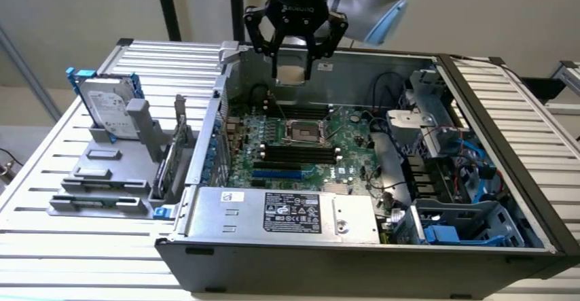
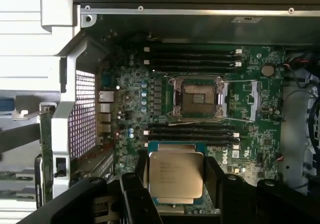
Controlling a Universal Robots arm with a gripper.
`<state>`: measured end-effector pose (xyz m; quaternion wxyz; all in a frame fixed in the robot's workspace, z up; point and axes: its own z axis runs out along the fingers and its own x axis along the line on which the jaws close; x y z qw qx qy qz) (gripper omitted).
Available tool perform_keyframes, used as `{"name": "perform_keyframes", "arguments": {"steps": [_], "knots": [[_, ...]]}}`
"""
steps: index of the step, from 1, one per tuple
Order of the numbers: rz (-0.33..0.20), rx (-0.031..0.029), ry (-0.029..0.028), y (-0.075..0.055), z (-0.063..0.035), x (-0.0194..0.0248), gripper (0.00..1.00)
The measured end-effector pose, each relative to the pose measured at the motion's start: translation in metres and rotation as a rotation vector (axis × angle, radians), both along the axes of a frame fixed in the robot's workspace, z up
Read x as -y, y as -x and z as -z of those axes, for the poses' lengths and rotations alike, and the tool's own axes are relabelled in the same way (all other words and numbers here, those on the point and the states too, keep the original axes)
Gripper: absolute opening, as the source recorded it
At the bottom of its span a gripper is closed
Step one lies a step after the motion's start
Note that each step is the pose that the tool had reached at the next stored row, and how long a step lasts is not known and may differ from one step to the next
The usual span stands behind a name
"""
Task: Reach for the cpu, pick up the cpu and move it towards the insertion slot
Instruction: 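Pick up the cpu and move it towards the insertion slot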
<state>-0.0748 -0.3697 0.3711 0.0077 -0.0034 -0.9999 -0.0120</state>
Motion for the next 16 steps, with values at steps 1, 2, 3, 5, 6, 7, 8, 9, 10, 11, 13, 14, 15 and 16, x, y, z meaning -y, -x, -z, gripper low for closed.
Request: {"name": "perform_keyframes", "arguments": {"steps": [1, 2, 3, 5, 6, 7, 8, 9, 10, 11, 13, 14, 15, 16], "knots": [[0.0, -0.0001, 0.0001, -0.003, 0.0015, -0.0024, 0.55], [0.0, -0.0001, 0.0001, -0.006, 0.003, -0.0047, 0.55], [0.0, -0.0001, 0.0001, -0.009, 0.0046, -0.0071, 0.55], [0.0, 0.0, 0.0, -0.015, 0.0078, -0.012, 0.55], [0.0, -0.0001, 0.0002, -0.018, 0.0092, -0.0144, 0.55], [0.0, 0.0001, -0.0001, -0.021, 0.0105, -0.0169, 0.55], [0.0, -0.0001, 0.0001, -0.024, 0.0112, -0.0195, 0.55], [0.0, -0.0001, 0.0001, -0.027, 0.0116, -0.0219, 0.55], [0.0, -0.0001, 0.0001, -0.029, 0.0119, -0.0243, 0.55], [0.0, -0.0001, 0.0001, -0.032, 0.0122, -0.0268, 0.55], [0.0, 0.0, 0.0, -0.037, 0.0127, -0.0317, 0.55], [0.0, 0.0001, 0.0, -0.039, 0.0129, -0.0337, 0.55], [0.0, 0.0, 0.0001, -0.04, 0.013, -0.0349, 0.55], [0.0, -0.0001, 0.0001, -0.041, 0.0131, -0.0354, 0.55]]}}
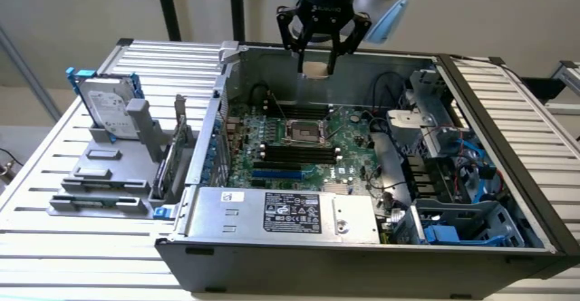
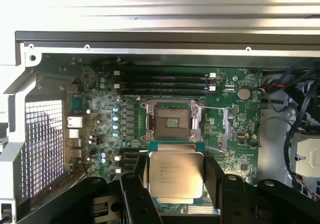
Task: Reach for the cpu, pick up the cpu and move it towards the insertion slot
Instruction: 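Pick up the cpu and move it towards the insertion slot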
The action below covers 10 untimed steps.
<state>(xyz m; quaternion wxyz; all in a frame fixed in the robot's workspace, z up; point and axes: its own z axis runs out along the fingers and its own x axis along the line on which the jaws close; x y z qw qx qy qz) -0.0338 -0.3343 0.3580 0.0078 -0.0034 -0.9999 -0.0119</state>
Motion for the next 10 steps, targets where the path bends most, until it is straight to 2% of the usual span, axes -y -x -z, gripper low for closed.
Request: {"name": "perform_keyframes", "arguments": {"steps": [10], "knots": [[0.0, 0.0001, 0.0, -0.0005, 0.0006, -0.0032, 0.55]]}}
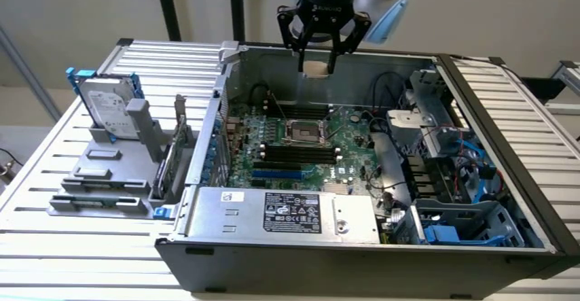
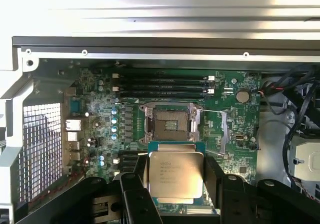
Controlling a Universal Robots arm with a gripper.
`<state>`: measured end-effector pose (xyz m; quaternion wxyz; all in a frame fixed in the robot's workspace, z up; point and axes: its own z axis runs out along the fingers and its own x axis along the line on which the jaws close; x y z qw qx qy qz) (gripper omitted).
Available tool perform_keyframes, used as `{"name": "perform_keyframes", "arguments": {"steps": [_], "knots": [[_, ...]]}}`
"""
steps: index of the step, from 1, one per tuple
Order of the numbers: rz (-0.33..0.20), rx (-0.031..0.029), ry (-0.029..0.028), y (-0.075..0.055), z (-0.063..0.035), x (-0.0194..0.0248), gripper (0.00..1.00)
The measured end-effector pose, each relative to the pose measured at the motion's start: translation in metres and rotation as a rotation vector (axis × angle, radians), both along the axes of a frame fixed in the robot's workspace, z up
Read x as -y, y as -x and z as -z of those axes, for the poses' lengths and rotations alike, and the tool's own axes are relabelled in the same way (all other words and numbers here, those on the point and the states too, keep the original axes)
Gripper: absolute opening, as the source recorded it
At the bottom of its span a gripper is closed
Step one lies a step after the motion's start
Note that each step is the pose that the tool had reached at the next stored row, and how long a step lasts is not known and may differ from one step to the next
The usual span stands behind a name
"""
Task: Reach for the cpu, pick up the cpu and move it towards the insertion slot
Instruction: 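Pick up the cpu and move it towards the insertion slot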
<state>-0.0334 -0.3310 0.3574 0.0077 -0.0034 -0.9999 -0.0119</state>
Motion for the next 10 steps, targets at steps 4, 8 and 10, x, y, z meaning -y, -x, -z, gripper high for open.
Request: {"name": "perform_keyframes", "arguments": {"steps": [4, 8, 10], "knots": [[0.0, 0.0001, -0.0001, 0.0, 0.0001, 0.0, 0.55], [0.0, 0.0, -0.0001, 0.0, 0.0, 0.0, 0.55], [0.0, 0.0, 0.0, 0.0, 0.0, 0.0, 0.55]]}}
